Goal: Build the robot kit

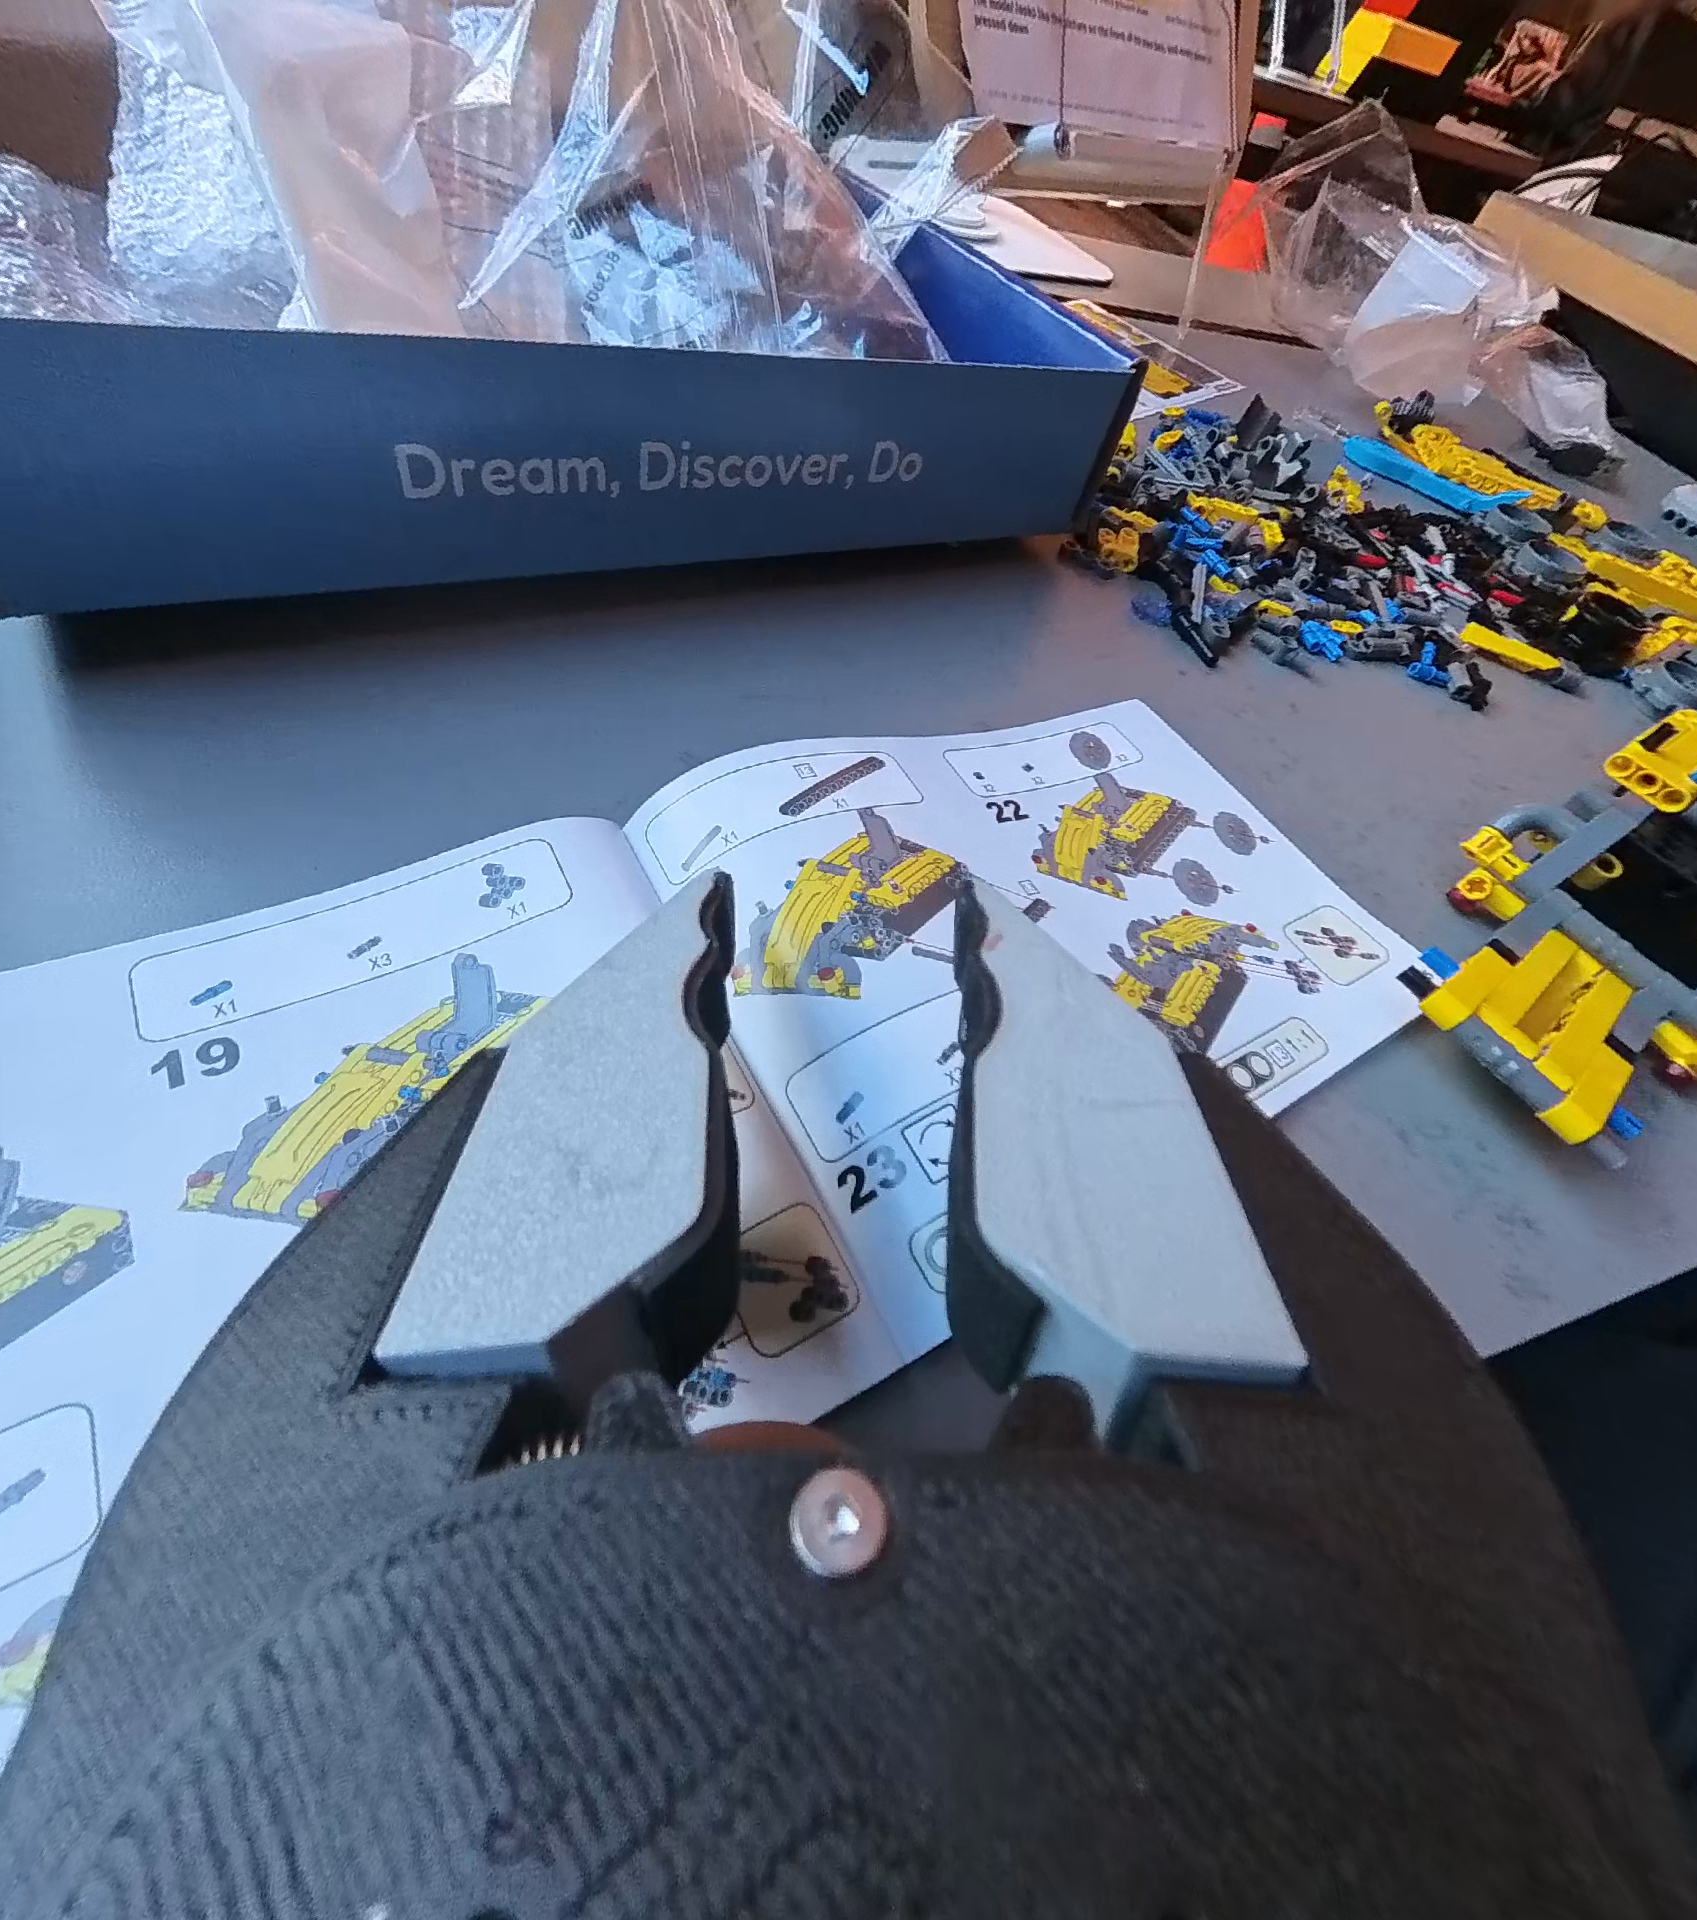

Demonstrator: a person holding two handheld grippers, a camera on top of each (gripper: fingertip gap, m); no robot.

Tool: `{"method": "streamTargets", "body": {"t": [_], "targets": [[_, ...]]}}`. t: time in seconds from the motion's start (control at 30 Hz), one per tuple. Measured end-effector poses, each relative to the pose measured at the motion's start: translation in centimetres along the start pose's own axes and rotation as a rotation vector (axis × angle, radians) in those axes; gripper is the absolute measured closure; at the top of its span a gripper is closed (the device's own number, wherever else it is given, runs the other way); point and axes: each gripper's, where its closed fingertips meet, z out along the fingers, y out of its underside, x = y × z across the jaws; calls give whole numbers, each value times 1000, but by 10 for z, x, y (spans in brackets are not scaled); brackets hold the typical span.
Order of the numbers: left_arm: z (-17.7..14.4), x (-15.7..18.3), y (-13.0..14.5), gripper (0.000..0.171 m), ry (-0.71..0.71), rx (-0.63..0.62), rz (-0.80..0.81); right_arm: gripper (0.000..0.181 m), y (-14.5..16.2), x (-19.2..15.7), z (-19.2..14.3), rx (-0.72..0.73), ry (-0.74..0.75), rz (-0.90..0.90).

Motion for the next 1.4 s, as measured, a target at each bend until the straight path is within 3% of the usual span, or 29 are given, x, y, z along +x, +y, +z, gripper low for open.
{"method": "streamTargets", "body": {"t": [0.23,0.33,0.4,0.67,0.83,1.07,1.4], "targets": [[0,0,-1,133,13,6,-13,156,-17,-5,37,-139,-56,-33],[-1,0,-1,134,16,8,-20,181,-24,-8,54,-208,-91,-80],[-1,0,-1,134,17,9,-22,181,-25,-15,67,-255,-151,-57],[-1,0,-1,134,19,9,-23,181,8,-34,102,-525,-327,-75],[-1,0,-1,134,25,10,-30,181,8,-46,102,-553,-396,-78],[-1,0,-1,135,35,14,-39,181,15,-47,107,-614,-399,-268],[-1,1,-2,134,42,16,-45,177,22,-50,103,-757,-530,-630]]}}
